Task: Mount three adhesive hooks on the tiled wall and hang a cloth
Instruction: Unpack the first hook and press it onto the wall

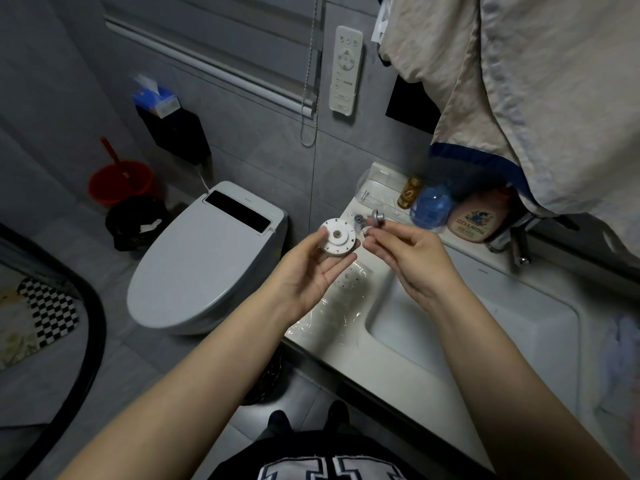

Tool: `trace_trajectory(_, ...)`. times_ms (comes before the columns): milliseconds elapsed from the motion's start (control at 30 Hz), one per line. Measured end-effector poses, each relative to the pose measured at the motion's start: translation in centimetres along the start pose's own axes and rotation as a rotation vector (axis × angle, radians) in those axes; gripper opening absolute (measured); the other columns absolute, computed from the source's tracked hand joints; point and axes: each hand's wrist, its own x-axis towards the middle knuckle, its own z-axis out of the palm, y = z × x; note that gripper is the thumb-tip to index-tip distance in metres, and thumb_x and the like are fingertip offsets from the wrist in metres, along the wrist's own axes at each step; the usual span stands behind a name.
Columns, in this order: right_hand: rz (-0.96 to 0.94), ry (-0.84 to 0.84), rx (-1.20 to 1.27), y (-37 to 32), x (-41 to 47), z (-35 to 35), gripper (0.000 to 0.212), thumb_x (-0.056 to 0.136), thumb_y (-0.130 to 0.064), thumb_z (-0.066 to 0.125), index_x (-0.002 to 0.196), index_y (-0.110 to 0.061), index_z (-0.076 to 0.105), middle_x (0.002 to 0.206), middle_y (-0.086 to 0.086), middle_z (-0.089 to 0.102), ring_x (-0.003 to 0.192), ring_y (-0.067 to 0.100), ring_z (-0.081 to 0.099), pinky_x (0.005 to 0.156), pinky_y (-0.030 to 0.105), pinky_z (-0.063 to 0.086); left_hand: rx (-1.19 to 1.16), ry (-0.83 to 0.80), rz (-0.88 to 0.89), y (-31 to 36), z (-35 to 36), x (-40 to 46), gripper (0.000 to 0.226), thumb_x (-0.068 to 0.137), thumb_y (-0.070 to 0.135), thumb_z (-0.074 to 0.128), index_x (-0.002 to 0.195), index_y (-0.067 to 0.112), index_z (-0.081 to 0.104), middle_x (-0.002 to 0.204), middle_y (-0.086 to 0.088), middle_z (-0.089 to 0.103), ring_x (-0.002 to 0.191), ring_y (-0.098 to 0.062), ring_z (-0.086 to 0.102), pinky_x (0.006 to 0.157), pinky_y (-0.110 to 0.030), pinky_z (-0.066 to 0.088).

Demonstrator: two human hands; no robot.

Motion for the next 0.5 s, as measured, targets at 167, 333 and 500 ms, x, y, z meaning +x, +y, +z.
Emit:
trace_trajectory(167,-0.056,0.007,-0.168,-0.5,-0.7,0.1,0.009,0.087,-0.003,0.068,0.091,-0.009,0.074,0.09,0.012,0.072,0.067,0.008,0.063,0.065,0.02,0.055,-0.154,-0.064,-0.085,0.7,-0.4,0.2,0.051,0.095,0.01,0.046,0.143,-0.007,0.042,0.135,-0.032,0.055,0.127,-0.042,0.054,0.106,-0.047,0.045)
trace_trajectory(333,-0.114,0.022,-0.169,-0.8,-0.7,0.4,0.013,0.081,-0.005,0.076,0.086,-0.016,0.077,0.095,0.002,0.076,0.091,0.009,0.068,0.095,0.028,0.052,-0.189,-0.164,-0.084,0.9,-0.3,-0.3,0.053,0.095,0.011,0.053,0.145,-0.001,0.043,0.136,-0.028,0.056,0.127,-0.04,0.055,0.104,-0.043,0.048)
trace_trajectory(500,-0.065,-0.056,0.058,-2.0,-1.4,0.9,0.012,0.081,0.005,0.071,0.09,-0.003,0.074,0.112,0.019,0.071,0.106,0.025,0.07,0.094,0.031,0.055,-0.202,-0.226,-0.092,1.1,-0.1,-1.0,0.038,0.095,0.017,0.054,0.129,-0.002,0.059,0.136,-0.025,0.057,0.132,-0.037,0.052,0.107,-0.039,0.045)
